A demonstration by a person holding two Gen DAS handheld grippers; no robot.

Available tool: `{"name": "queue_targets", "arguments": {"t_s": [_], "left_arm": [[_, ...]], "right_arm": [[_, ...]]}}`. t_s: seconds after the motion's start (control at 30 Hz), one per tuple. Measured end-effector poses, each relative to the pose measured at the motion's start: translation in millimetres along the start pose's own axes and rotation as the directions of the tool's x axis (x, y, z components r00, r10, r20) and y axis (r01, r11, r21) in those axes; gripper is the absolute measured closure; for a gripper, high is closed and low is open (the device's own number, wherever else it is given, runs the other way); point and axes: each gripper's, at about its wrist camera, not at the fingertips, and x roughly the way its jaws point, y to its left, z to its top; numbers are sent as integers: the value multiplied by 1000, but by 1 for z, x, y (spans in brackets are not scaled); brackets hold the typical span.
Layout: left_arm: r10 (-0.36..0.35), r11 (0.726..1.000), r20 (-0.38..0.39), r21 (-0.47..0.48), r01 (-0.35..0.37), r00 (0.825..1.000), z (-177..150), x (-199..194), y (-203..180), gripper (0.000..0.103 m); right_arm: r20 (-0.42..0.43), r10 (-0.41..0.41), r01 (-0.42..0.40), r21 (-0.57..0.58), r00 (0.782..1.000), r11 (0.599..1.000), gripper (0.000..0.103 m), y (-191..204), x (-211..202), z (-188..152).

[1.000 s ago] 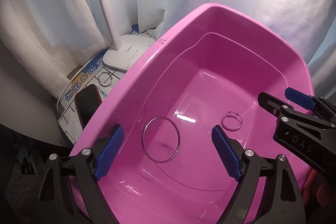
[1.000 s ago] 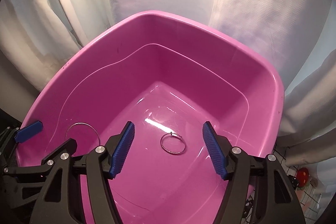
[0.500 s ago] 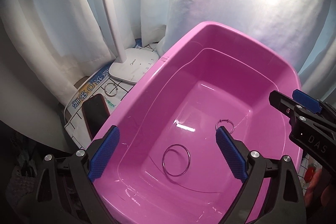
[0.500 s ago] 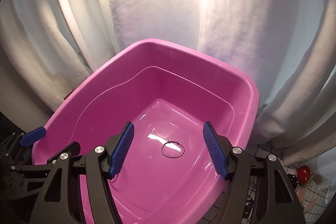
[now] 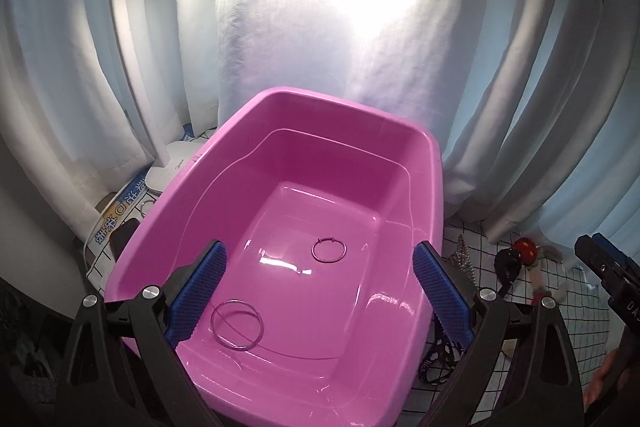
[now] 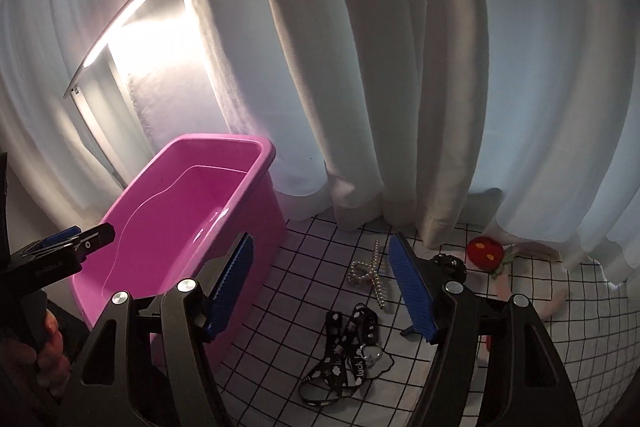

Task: Organize jewelry
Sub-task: 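Move the left gripper back to the plush sloth keychain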

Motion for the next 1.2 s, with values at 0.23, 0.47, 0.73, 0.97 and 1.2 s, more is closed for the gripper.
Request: {"name": "queue_targets", "arguments": {"t_s": [0.23, 0.47, 0.73, 0.97, 1.2], "left_arm": [[-143, 983, -36, 111, 146, 989, -23, -9, -76, 10], [-203, 958, -122, 183, 223, 972, -63, 4, -148, 10], [-156, 961, -212, 194, 198, 965, -120, 55, -200, 10], [-137, 956, -265, 217, 198, 954, -153, 101, -241, 10], [-93, 946, -282, 273, 173, 955, -174, 129, -276, 10]], "right_arm": [[-24, -172, 173, 140, 985, 975, 36, -91, -54, -60], [-87, -233, 247, 225, 969, 943, 36, -154, -70, -109], [-220, -233, 284, 241, 947, 928, 36, -212, -38, -164], [-298, -205, 285, 257, 932, 924, 36, -245, 16, -194], [-353, -203, 303, 256, 913, 918, 36, -262, 60, -205]]}}
